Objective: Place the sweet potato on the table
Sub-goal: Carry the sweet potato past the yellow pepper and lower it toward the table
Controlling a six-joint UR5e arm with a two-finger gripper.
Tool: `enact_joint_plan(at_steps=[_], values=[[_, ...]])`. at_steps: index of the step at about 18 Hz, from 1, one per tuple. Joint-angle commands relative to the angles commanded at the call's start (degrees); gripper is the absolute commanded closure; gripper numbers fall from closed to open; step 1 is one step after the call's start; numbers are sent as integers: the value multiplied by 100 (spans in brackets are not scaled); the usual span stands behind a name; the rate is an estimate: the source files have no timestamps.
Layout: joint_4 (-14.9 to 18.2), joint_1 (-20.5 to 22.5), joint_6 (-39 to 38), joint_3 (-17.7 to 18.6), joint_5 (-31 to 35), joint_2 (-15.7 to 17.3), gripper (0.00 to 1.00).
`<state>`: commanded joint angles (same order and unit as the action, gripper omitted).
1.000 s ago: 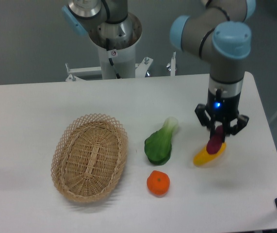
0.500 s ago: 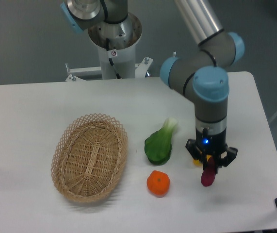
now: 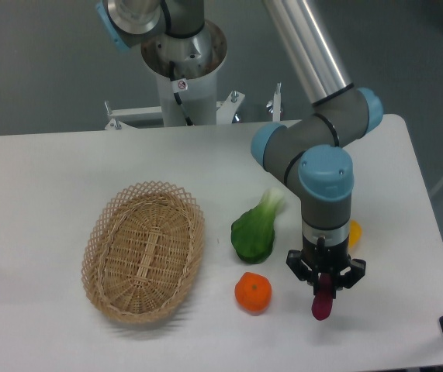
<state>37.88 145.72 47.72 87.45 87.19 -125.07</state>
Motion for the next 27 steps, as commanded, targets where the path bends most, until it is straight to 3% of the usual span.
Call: enact_joint_plan(at_steps=[18,24,25,27], values=[[-18,-70,61,211,193,-106,66],[-9,-97,70,299,211,-97,61],[-17,-97,70,299,211,-97,49],[-26,-97,70,290,220,-88,16]])
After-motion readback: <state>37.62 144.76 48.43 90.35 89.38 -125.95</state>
